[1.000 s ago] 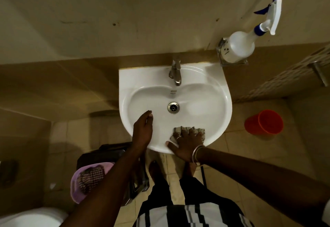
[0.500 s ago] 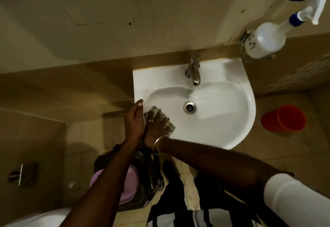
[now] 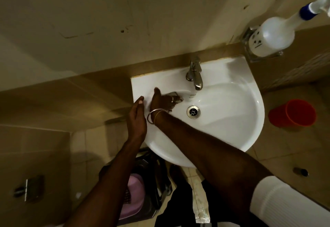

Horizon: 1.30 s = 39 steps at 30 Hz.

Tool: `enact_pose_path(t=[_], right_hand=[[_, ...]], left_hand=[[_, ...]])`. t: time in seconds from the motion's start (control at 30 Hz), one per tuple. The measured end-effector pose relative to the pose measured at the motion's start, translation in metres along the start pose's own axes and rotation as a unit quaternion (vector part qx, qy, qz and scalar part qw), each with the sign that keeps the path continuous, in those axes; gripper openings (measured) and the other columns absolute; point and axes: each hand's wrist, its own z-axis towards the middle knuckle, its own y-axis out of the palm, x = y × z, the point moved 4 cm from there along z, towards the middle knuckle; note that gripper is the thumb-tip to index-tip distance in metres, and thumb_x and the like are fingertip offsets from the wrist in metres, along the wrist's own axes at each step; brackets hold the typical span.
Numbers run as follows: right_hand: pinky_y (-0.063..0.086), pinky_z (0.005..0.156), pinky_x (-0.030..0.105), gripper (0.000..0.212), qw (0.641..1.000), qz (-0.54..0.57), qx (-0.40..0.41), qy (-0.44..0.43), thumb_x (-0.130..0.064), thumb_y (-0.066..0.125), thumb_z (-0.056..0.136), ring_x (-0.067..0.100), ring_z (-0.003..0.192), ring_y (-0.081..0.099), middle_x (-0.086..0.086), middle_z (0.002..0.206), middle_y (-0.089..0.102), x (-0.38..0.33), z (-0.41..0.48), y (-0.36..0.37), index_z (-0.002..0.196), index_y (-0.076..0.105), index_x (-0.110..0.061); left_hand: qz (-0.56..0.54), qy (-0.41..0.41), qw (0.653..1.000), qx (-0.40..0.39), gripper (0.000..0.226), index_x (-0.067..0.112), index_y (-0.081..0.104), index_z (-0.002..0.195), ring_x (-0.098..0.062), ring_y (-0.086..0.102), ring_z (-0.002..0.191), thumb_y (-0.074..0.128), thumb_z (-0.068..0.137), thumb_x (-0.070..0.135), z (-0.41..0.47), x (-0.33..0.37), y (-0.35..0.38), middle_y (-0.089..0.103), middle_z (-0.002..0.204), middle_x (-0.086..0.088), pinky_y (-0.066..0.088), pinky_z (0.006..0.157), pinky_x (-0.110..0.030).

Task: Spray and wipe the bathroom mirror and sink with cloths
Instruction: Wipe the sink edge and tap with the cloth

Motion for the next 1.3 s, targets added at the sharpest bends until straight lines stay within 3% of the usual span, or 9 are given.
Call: enact_pose_path(t=[0.13, 0.27, 0.37, 0.47, 0.6, 0.77, 1.0, 1.17, 1.3], right_hand=[[0.046, 0.106, 0.048, 0.134, 0.979, 0.186, 0.066, 0.041, -0.065, 0.076, 0.047, 0.038, 0.135, 0.052, 0.020, 0.153, 0.040, 0.007, 0.065, -0.010, 0.154, 0.019, -0.008], [0.056, 0.097, 0.058, 0.127, 0.955, 0.270, 0.123, -0.012, -0.043, 0.086, 0.040, 0.042, 0.119, 0.061, 0.019, 0.142, 0.047, -0.014, 0.052, -0.061, 0.146, 0.020, -0.020], [0.032, 0.123, 0.041, 0.130, 0.971, 0.158, 0.137, -0.118, -0.029, 0.098, 0.053, 0.037, 0.145, 0.039, 0.018, 0.156, 0.037, -0.020, 0.057, -0.094, 0.156, 0.021, -0.009], [0.004, 0.129, 0.036, 0.130, 0.969, 0.041, 0.122, -0.209, -0.031, 0.093, 0.072, 0.033, 0.157, 0.009, 0.021, 0.168, 0.011, -0.023, 0.061, -0.120, 0.160, 0.003, 0.003], [0.001, 0.129, 0.031, 0.092, 0.944, -0.079, 0.129, -0.293, -0.038, 0.069, 0.095, 0.039, 0.156, 0.007, 0.031, 0.165, 0.009, -0.024, 0.054, -0.128, 0.158, 0.018, 0.005], [0.024, 0.122, 0.063, 0.028, 0.867, -0.299, 0.150, -0.370, -0.004, 0.051, 0.100, 0.054, 0.153, 0.009, 0.035, 0.160, 0.029, -0.017, 0.049, -0.125, 0.119, 0.067, 0.009], [0.054, 0.091, 0.064, 0.052, 0.782, -0.385, 0.145, -0.469, 0.008, 0.059, 0.078, 0.055, 0.127, 0.053, 0.030, 0.131, 0.062, -0.009, 0.027, -0.123, 0.128, 0.068, -0.003], [0.029, 0.120, 0.064, 0.070, 0.701, -0.421, 0.051, -0.574, 0.009, 0.053, 0.077, 0.045, 0.149, 0.034, 0.020, 0.157, 0.045, -0.014, 0.010, -0.094, 0.144, 0.057, -0.011], [0.010, 0.126, 0.062, 0.061, 0.672, -0.477, -0.021, -0.566, -0.008, 0.057, 0.088, 0.040, 0.155, 0.020, 0.011, 0.164, 0.036, -0.043, 0.017, -0.069, 0.148, 0.054, -0.021]], left_hand=[[0.007, -0.005, 1.000, 0.004, 0.039, 0.019, 0.062, 0.140, -0.011, 0.055, 0.132, 0.046, 0.108, 0.035, 0.003, -0.001, 0.005, 0.062, 0.142, 0.003, 0.042, 0.115, -0.033], [0.004, -0.002, 1.000, 0.019, 0.037, 0.019, 0.064, 0.138, -0.010, 0.056, 0.132, 0.048, 0.108, 0.033, 0.004, -0.004, 0.009, 0.063, 0.140, 0.005, 0.041, 0.118, -0.038], [0.007, -0.002, 1.000, 0.025, 0.036, 0.017, 0.064, 0.138, -0.009, 0.055, 0.132, 0.048, 0.108, 0.031, 0.004, -0.004, 0.011, 0.063, 0.140, 0.004, 0.040, 0.118, -0.035], [0.008, 0.010, 0.999, 0.030, 0.037, 0.015, 0.063, 0.139, -0.009, 0.054, 0.133, 0.047, 0.109, 0.030, 0.001, -0.002, 0.015, 0.062, 0.141, 0.003, 0.039, 0.117, -0.030], [0.002, 0.021, 0.999, 0.034, 0.037, 0.014, 0.061, 0.141, -0.007, 0.053, 0.134, 0.048, 0.109, 0.027, -0.003, -0.002, 0.027, 0.061, 0.143, 0.003, 0.038, 0.115, -0.023], [-0.010, 0.018, 0.999, 0.043, 0.038, 0.012, 0.059, 0.142, -0.004, 0.052, 0.132, 0.047, 0.109, 0.026, -0.009, 0.001, 0.035, 0.060, 0.144, 0.004, 0.038, 0.105, -0.005], [-0.015, -0.003, 0.999, 0.048, 0.039, 0.018, 0.059, 0.143, -0.005, 0.053, 0.133, 0.046, 0.109, 0.032, -0.018, 0.001, 0.039, 0.060, 0.144, 0.008, 0.038, 0.115, -0.023], [-0.002, 0.003, 0.999, 0.046, 0.038, 0.018, 0.060, 0.143, -0.003, 0.052, 0.132, 0.046, 0.109, 0.031, -0.022, 0.000, 0.045, 0.060, 0.143, 0.007, 0.038, 0.108, -0.009], [0.009, 0.001, 0.999, 0.043, 0.039, 0.020, 0.061, 0.141, -0.008, 0.053, 0.134, 0.046, 0.109, 0.034, -0.022, -0.003, 0.044, 0.062, 0.143, 0.007, 0.039, 0.118, -0.031]])
